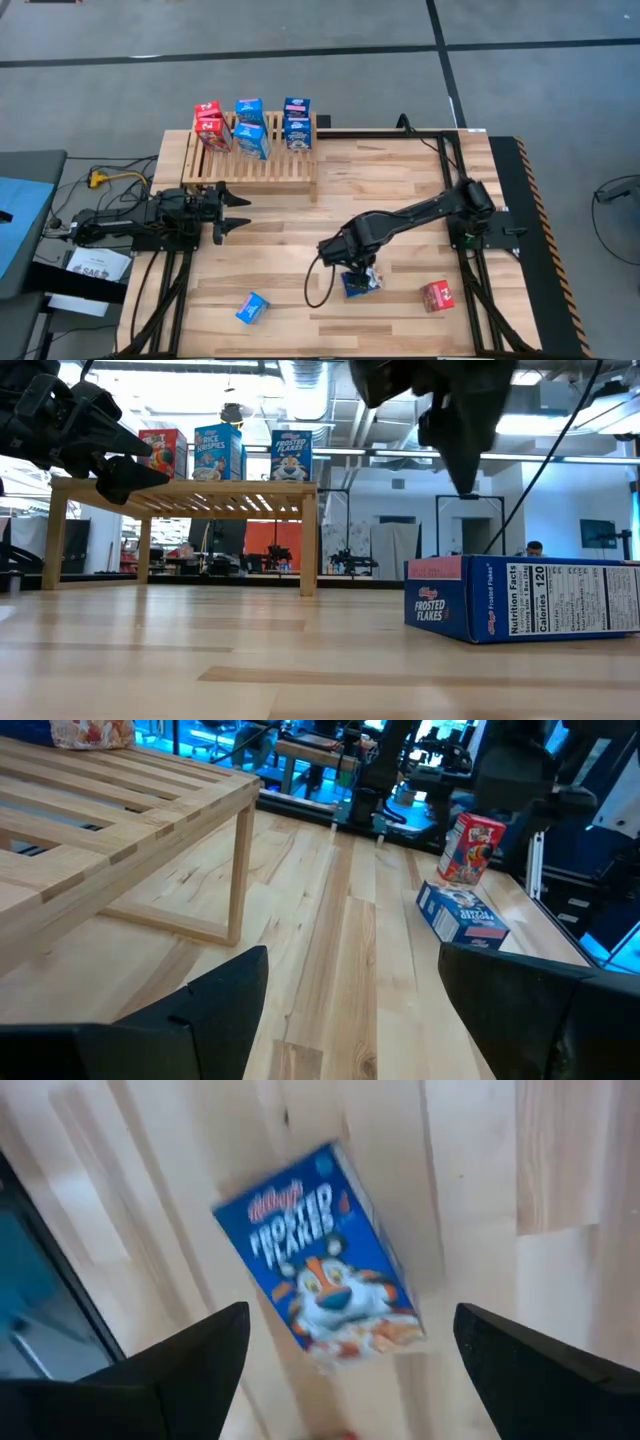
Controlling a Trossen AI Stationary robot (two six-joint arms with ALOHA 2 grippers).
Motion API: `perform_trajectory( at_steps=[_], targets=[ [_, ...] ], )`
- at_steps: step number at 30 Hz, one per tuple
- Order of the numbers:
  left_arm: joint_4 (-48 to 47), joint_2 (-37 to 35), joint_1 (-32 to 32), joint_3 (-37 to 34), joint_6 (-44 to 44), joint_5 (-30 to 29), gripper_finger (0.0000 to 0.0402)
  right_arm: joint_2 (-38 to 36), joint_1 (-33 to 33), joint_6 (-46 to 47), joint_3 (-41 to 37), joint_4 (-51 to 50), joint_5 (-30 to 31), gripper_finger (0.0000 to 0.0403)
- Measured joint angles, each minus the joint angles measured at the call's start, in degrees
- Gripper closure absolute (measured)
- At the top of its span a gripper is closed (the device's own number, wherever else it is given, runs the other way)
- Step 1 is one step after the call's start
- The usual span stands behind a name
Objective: Stack cereal on shelf
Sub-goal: Put the dark blue cereal box the aligned with the other dark blue cereal boxes on the shelf
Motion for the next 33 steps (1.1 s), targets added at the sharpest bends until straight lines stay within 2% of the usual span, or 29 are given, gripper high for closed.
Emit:
perform_trajectory(
  at_steps=[5,15,23,28,33],
  targets=[
    [0.0,0.0,0.02,0.0,0.0,-0.02,0.0118,-1.91,-0.22,-3.66,-4.31,1.1,-0.09,0.0006],
    [0.0,0.0,0.02,0.0,0.0,-0.01,0.0118,-10.65,-0.44,-5.39,-23.15,21.88,-4.24,0.0003],
    [0.0,0.0,0.02,0.02,0.0,-0.02,0.0118,-11.06,1.51,-11.08,-27.22,27.26,-7.82,0.0003],
    [0.0,0.0,0.02,0.0,-0.02,0.0,0.0118,-11.06,4.11,-13.83,-28.19,30.4,-4.93,0.0003],
    [-0.01,0.0,0.0,0.0,-0.01,-0.02,0.0118,-11.06,5.31,-12.24,-28.61,29.43,3.07,0.0003]
  ],
)
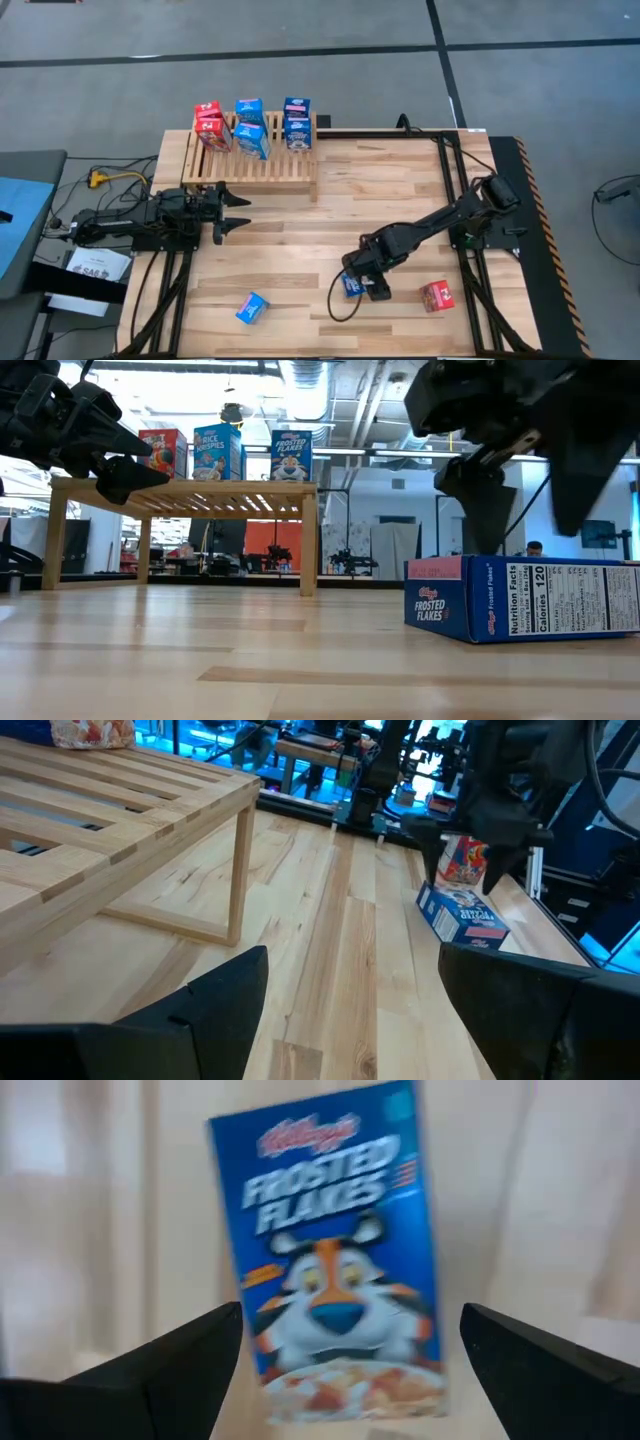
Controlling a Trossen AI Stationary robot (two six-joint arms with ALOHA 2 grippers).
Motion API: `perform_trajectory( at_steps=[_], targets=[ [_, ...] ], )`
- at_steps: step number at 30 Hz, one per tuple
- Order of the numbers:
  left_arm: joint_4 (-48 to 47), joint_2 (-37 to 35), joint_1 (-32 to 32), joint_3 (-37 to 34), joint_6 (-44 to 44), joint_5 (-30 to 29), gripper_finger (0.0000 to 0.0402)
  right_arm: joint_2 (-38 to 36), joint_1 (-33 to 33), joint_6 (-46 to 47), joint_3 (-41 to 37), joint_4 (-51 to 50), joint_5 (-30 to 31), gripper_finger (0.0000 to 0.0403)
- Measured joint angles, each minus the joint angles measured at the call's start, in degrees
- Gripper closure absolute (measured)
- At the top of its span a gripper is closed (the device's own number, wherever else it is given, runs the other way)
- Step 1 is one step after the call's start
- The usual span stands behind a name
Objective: Stack cereal on shelf
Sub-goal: Put the dark blue cereal box the aligned with the other dark blue cereal boxes on the shelf
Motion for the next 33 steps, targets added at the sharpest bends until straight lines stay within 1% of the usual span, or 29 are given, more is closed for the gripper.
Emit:
perform_trajectory(
  at_steps=[3,9,15,21,28,33],
  targets=[
    [0.01,0.0,0.01,0.02,-0.01,0.01,0.0118,0.0,0.64,0.84,0.0,-0.3,1.26,0.0003],
    [0.0,0.0,0.01,0.0,0.0,0.0,0.0118,-0.11,0.99,2.93,-1.97,2.03,1.42,0.0003],
    [-0.01,0.0,0.02,0.0,0.01,0.0,0.0118,-0.11,1.19,3.05,-2.03,2.19,1.82,0.0003],
    [0.01,0.0,0.02,0.02,-0.01,0.02,0.0118,0.0,1.24,3.85,-2.1,1.78,6.54,0.0003],
    [-0.01,0.0,0.02,0.0,0.01,0.01,0.0118,0.15,0.06,8.96,-2.23,1.54,13.18,0.0003],
    [-0.01,0.0,0.02,0.02,0.01,0.0,0.0118,0.15,-2.79,13.03,-2.23,1.64,13.72,0.0003]
  ],
)
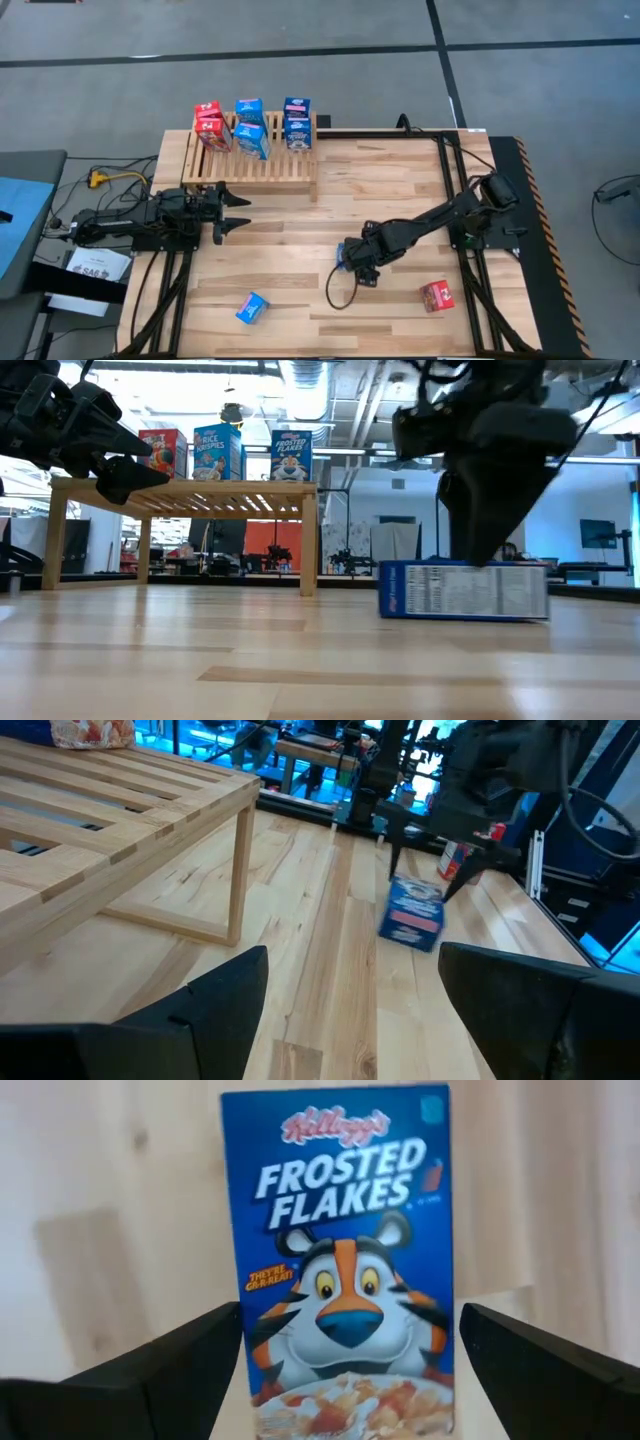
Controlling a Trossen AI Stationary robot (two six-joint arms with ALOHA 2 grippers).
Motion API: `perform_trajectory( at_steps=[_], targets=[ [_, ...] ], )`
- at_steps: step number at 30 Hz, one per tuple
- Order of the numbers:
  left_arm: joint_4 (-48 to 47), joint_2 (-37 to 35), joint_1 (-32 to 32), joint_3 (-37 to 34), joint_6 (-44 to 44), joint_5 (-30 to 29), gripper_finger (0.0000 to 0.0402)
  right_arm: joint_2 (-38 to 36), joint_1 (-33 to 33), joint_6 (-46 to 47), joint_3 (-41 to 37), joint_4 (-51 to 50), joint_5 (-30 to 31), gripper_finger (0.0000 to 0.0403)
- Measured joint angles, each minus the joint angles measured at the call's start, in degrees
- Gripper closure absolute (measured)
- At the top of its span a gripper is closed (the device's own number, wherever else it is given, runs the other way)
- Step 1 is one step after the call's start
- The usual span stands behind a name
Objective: Stack cereal on shelf
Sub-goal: Put the dark blue cereal box the aligned with the other dark blue cereal boxes on the shelf
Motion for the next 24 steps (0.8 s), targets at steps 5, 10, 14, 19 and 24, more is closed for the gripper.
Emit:
perform_trajectory(
  at_steps=[5,10,14,19,24],
  targets=[
    [0.01,0.0,0.0,0.0,0.0,0.02,0.0118,0.0,-3.16,3.97,0.0,0.02,1.04,0.0003],
    [0.0,0.0,0.0,-0.02,0.0,0.0,0.0118,0.0,-6.71,7.55,0.0,-0.16,-0.82,0.0003],
    [0.01,0.0,0.0,-0.01,-0.01,0.01,0.0118,-0.07,-9.0,10.57,0.09,-0.48,-3.02,0.0004],
    [0.02,0.0,-0.02,-0.02,0.0,0.0,0.0118,-0.17,-11.08,14.21,0.15,-0.48,-4.72,0.0027],
    [0.0,0.0,-0.01,-0.01,-0.01,0.0,0.0118,-0.24,-11.84,14.73,0.17,-0.06,-5.16,0.0056]
  ],
)
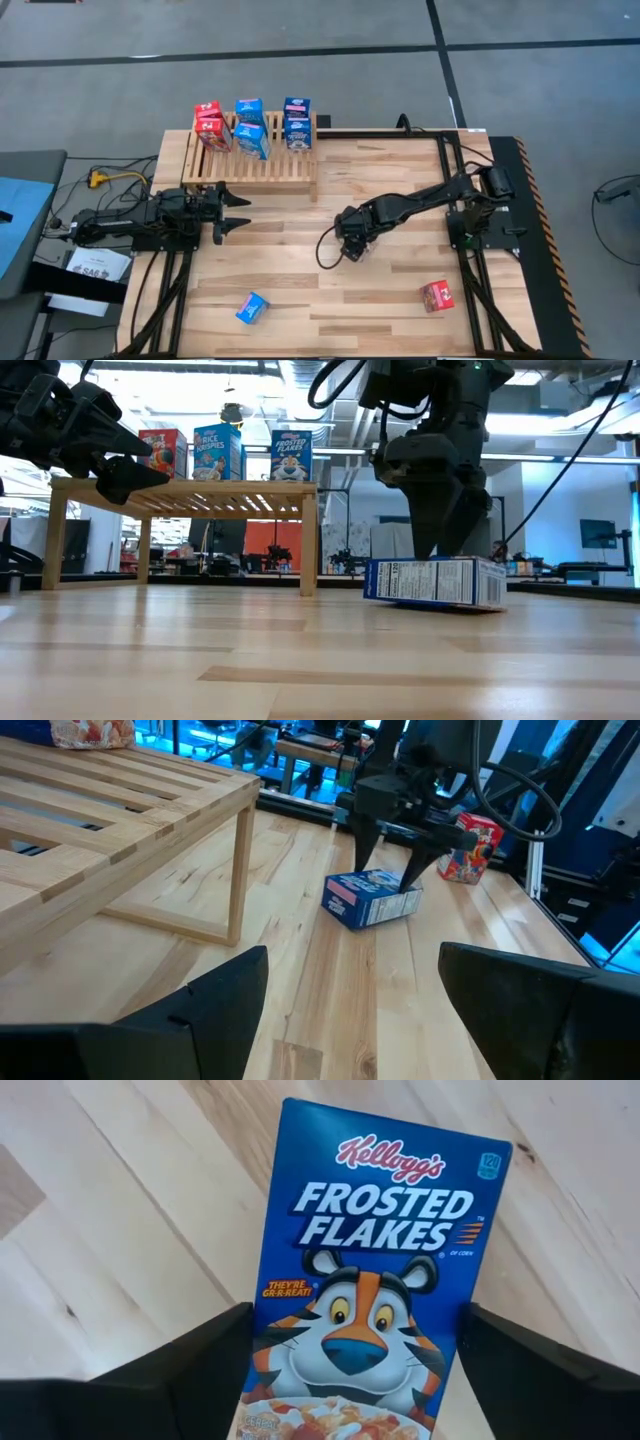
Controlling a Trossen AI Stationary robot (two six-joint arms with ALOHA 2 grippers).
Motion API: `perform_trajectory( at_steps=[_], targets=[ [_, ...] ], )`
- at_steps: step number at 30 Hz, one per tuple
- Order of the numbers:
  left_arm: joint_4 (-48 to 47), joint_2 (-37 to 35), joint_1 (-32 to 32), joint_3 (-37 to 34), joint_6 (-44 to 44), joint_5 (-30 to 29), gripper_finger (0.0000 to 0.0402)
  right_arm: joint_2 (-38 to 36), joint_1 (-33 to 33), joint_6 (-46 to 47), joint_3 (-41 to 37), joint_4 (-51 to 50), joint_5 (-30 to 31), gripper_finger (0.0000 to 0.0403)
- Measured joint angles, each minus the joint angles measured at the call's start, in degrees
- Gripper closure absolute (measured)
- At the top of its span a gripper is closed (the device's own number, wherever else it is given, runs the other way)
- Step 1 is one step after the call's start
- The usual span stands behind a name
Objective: Stack cereal on shelf
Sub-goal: Put the dark blue cereal box the aligned with the other dark blue cereal boxes on the shelf
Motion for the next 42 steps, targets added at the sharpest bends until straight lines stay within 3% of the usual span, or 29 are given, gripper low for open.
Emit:
perform_trajectory(
  at_steps=[29,34,42],
  targets=[
    [0.0,0.02,-0.01,0.01,0.01,0.02,0.0118,-0.31,-0.51,1.4,0.06,1.8,0.07,0.0186],
    [0.01,0.01,0.0,-0.01,0.0,0.01,0.0118,-0.46,-0.11,2.46,1.85,-0.55,0.04,0.0182],
    [0.0,0.02,0.0,0.0,0.01,0.0,0.0118,-0.12,1.4,6.31,2.47,-0.97,0.08,0.0126]
  ],
)
